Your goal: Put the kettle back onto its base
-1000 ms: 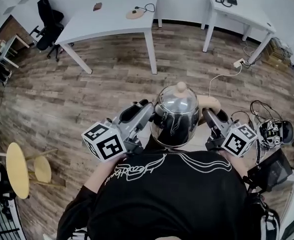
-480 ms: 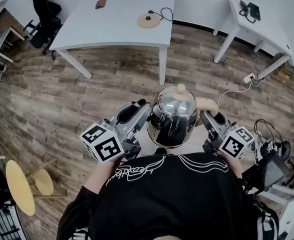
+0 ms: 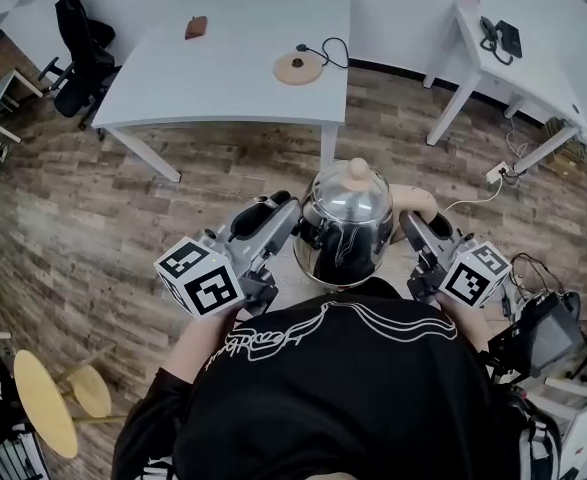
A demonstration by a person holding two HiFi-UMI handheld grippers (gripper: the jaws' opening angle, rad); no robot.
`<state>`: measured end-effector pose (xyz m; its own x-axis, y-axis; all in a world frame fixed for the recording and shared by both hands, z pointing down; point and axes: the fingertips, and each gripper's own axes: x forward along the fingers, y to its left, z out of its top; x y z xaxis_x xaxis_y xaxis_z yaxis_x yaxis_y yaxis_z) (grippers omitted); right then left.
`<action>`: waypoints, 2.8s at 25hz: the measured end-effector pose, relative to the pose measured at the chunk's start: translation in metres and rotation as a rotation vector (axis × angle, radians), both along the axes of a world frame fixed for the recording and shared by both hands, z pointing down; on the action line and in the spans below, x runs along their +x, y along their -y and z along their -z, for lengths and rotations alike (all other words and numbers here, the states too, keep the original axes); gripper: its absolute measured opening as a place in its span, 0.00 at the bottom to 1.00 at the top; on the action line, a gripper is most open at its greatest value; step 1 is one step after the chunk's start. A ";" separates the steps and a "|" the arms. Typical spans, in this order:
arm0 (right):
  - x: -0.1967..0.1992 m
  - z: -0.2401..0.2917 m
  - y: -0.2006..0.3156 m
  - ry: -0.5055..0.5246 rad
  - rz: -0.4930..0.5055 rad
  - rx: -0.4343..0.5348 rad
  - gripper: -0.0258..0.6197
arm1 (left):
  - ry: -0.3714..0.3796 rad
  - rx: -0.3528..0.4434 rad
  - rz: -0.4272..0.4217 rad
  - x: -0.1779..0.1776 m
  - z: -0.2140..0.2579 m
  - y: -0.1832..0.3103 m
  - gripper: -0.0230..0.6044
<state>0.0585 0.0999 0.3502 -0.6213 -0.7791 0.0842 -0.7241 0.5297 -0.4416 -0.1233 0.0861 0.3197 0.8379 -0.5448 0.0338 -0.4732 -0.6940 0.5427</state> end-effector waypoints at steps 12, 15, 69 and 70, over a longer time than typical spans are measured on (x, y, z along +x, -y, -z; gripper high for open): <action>-0.003 -0.020 0.108 -0.066 0.131 0.006 0.20 | 0.051 -0.025 0.040 0.000 -0.024 0.107 0.18; -0.004 -0.034 0.141 -0.085 0.183 -0.015 0.19 | 0.063 -0.039 0.054 0.001 -0.034 0.143 0.18; -0.037 -0.138 0.564 -0.366 0.212 0.168 0.18 | 0.169 -0.026 0.211 -0.031 -0.142 0.553 0.15; -0.037 -0.138 0.564 -0.366 0.209 0.164 0.18 | 0.174 -0.022 0.211 -0.031 -0.141 0.553 0.15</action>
<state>0.0213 -0.4639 0.4883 -0.7188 -0.6617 0.2132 -0.6872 0.7226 -0.0747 -0.1538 -0.4664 0.4602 0.6864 -0.7042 0.1816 -0.6936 -0.5589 0.4545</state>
